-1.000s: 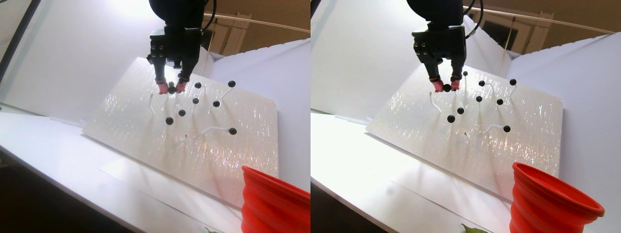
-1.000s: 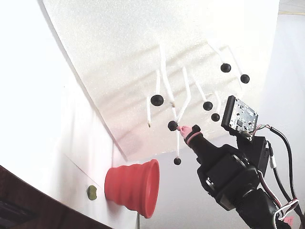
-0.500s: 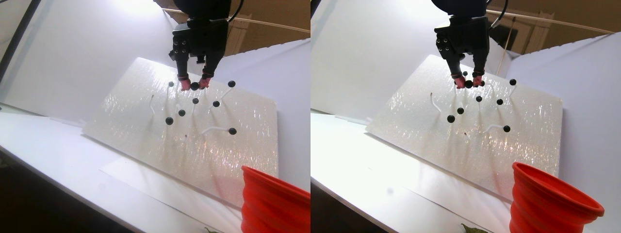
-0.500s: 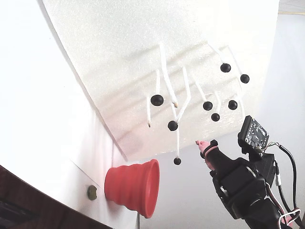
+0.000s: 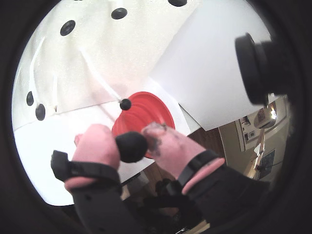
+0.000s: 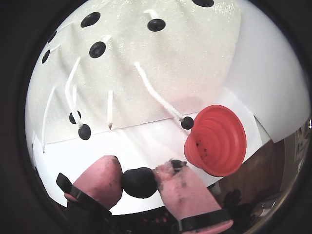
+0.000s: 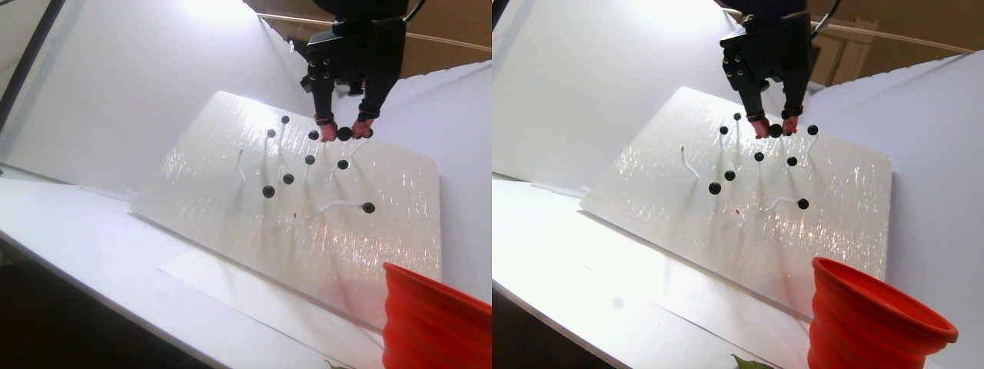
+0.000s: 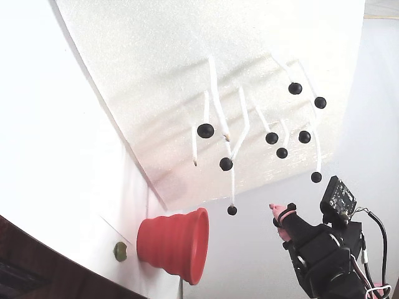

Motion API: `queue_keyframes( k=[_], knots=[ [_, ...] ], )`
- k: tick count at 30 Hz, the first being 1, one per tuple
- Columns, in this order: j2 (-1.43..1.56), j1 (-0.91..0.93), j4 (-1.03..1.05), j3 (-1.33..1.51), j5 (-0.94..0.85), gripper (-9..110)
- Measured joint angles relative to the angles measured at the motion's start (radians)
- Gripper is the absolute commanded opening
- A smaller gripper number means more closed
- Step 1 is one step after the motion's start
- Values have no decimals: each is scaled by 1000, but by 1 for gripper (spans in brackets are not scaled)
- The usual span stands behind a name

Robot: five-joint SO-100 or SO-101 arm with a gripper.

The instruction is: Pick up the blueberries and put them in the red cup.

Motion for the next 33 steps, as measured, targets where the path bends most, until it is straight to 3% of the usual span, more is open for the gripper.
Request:
queue_keyframes(
  k=[33],
  knots=[
    [-249, 222, -140, -77, -77, 12]
  ],
)
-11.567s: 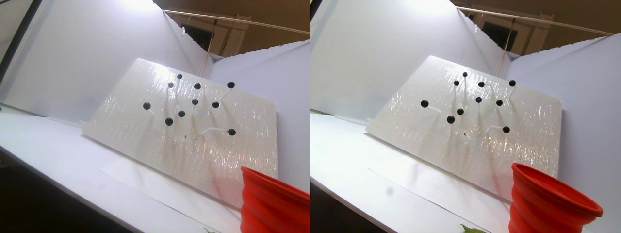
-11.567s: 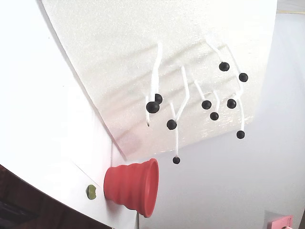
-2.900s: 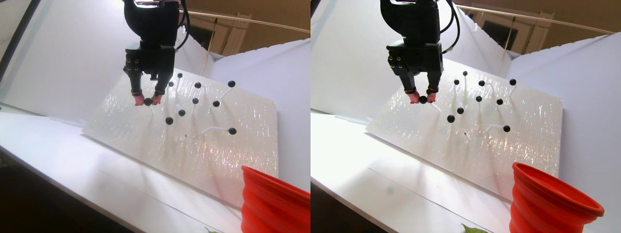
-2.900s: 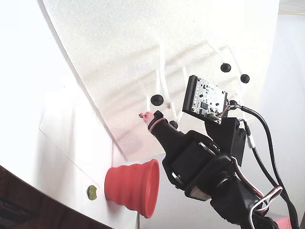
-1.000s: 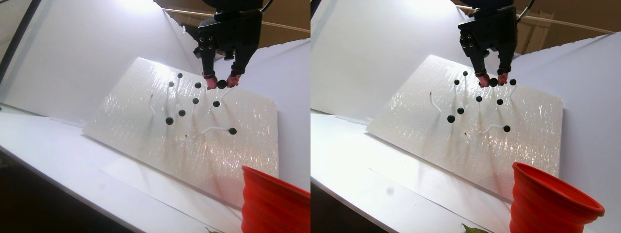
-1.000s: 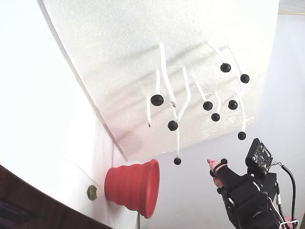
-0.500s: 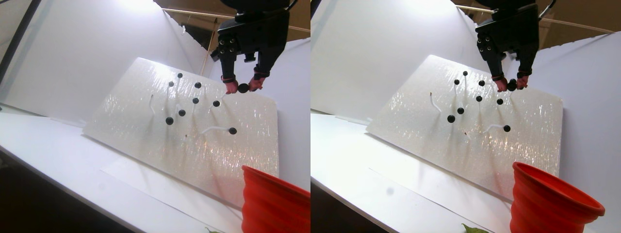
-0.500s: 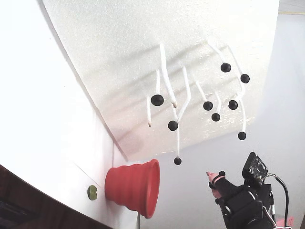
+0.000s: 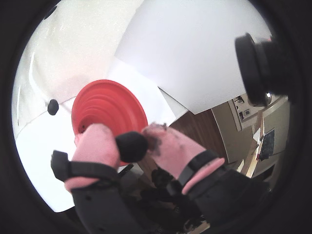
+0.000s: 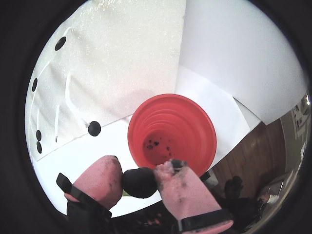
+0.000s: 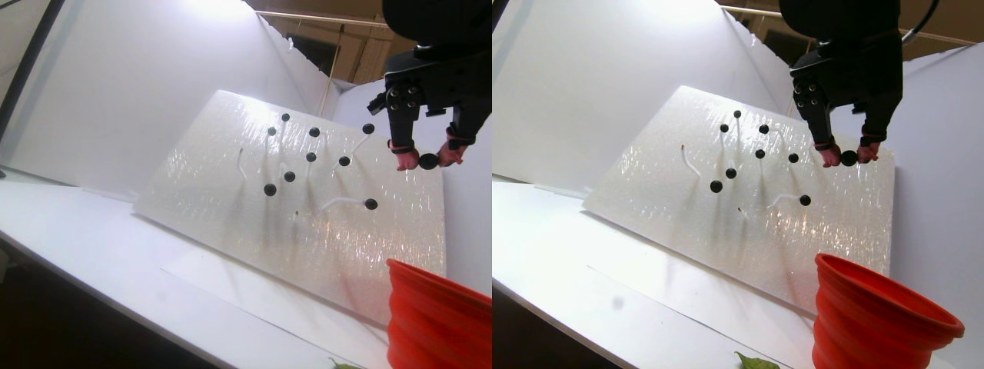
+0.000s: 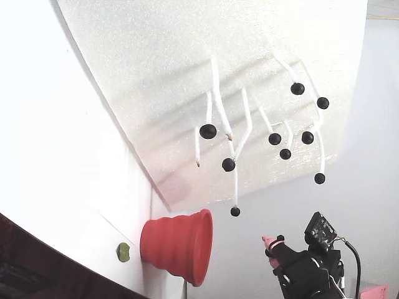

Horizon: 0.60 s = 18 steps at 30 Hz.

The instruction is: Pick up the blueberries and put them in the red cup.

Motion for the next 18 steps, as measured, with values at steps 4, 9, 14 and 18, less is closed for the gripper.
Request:
queue_keyframes(
  k=[4, 9, 14, 18],
  knots=[
    [-34, 15, -14, -25, -6, 13],
    [-87, 32, -37, -54, -17, 13],
    [-123, 52, -43, -75, -31, 13],
    [-146, 64, -43, -97, -31, 13]
  ],
)
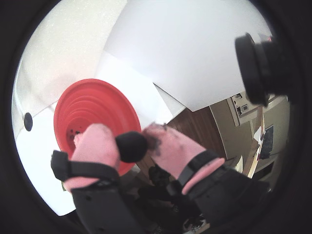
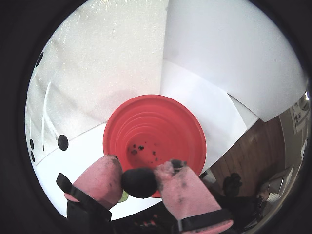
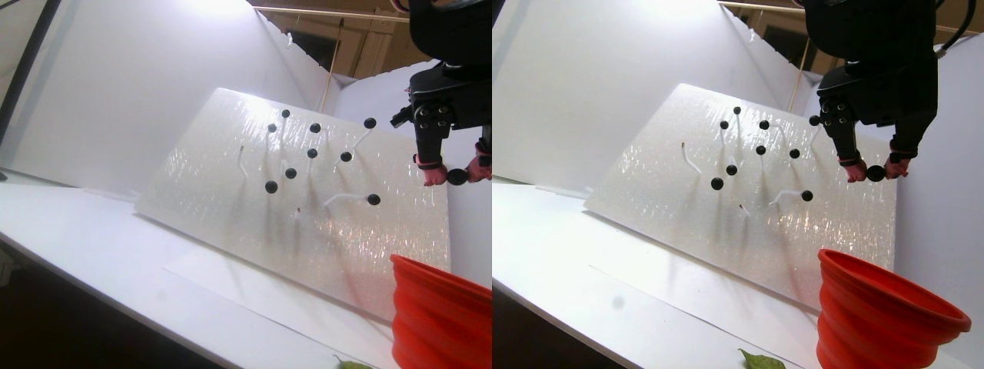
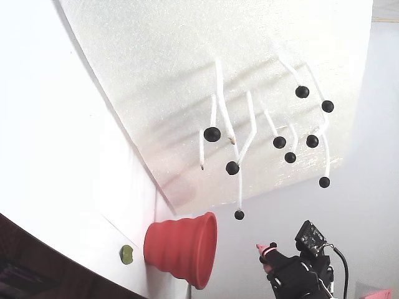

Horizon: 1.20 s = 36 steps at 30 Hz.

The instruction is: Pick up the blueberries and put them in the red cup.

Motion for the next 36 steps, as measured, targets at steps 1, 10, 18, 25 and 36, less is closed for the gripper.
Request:
queue_keyframes(
  k=[1, 10, 18, 25, 36],
  knots=[
    [-5, 5, 0, -2, -3, 13],
    [-32, 31, 0, -5, -26, 15],
    [-52, 40, -21, -6, -26, 19],
    [-54, 40, -28, -6, -44, 18],
    [-12, -25, -20, -5, -86, 17]
  ],
)
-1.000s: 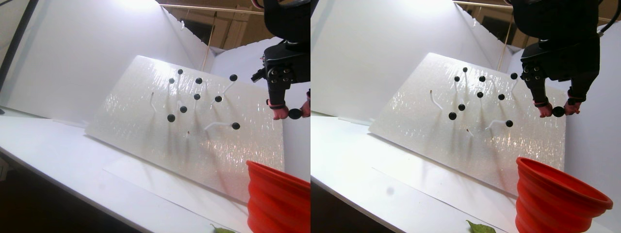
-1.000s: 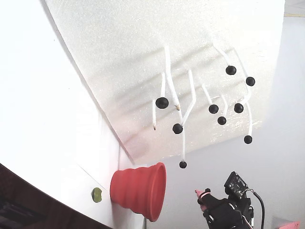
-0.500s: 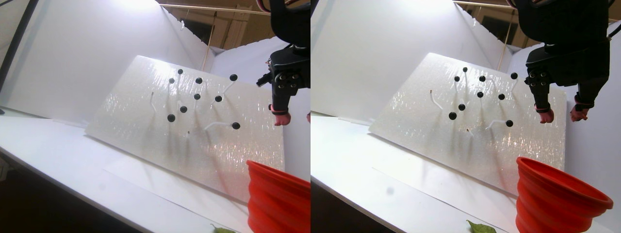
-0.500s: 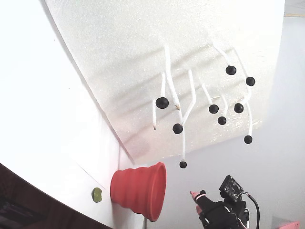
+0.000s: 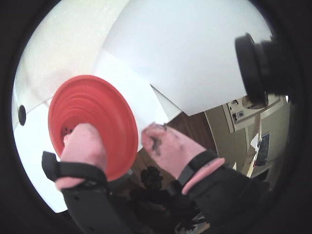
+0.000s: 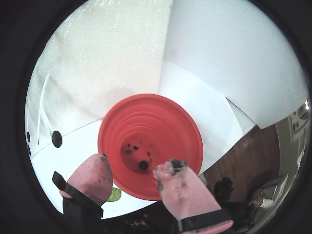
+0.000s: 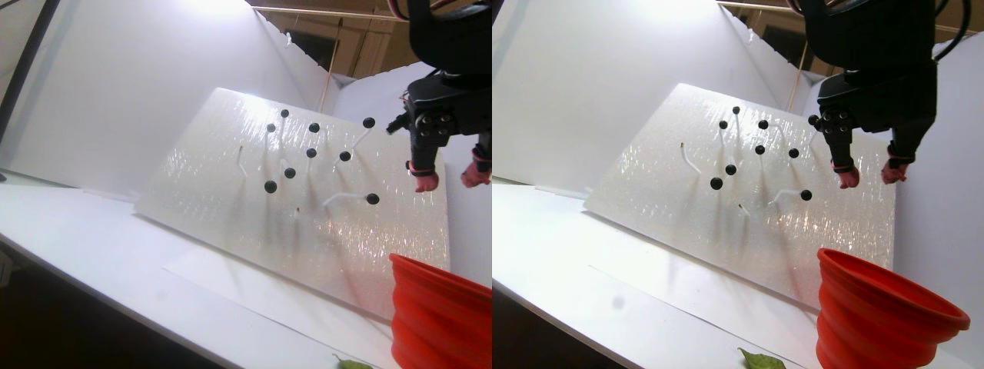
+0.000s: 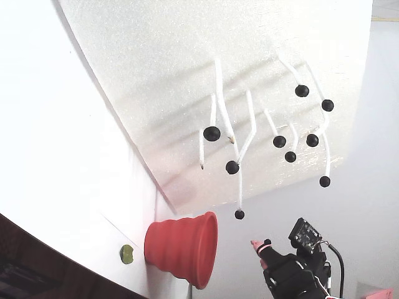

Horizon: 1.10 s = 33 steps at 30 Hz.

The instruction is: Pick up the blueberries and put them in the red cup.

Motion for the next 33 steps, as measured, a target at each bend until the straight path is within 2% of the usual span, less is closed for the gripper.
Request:
queue_keyframes(
  k=[11, 33],
  knots=[
    [98, -54, 35, 31, -46, 17],
    [101, -143, 15, 74, -186, 17]
  ],
)
